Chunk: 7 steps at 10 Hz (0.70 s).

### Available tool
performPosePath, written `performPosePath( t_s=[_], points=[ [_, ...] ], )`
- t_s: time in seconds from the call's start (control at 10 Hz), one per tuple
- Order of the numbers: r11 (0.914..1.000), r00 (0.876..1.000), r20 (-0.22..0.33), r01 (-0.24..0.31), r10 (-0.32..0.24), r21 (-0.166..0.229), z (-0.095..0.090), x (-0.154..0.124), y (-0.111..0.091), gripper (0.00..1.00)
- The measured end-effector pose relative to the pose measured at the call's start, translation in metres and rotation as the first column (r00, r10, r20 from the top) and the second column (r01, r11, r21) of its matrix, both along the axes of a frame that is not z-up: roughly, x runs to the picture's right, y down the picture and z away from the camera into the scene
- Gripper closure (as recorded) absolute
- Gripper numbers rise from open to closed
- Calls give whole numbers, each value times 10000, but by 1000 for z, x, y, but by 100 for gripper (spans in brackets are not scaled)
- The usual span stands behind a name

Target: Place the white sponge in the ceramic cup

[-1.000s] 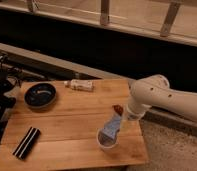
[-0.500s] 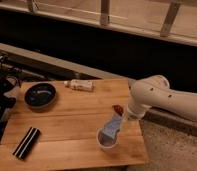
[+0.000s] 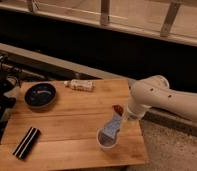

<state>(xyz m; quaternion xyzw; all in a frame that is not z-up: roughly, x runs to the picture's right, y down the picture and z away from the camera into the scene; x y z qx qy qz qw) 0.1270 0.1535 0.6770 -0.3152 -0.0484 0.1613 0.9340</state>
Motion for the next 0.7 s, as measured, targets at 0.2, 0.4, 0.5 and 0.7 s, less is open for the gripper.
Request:
performPosePath(
  t_s=[0.2, 0.4, 0.5, 0.7],
  points=[
    [9998, 9999, 107, 14, -12, -204, -8, 0, 9, 87],
    [9994, 9998, 181, 41, -34, -350, -10, -2, 13, 99],
    [9991, 9998, 218, 26, -17, -418, -9, -3, 16, 99],
    [9979, 9994, 333, -35, 57, -650, -4, -4, 22, 83]
  ],
)
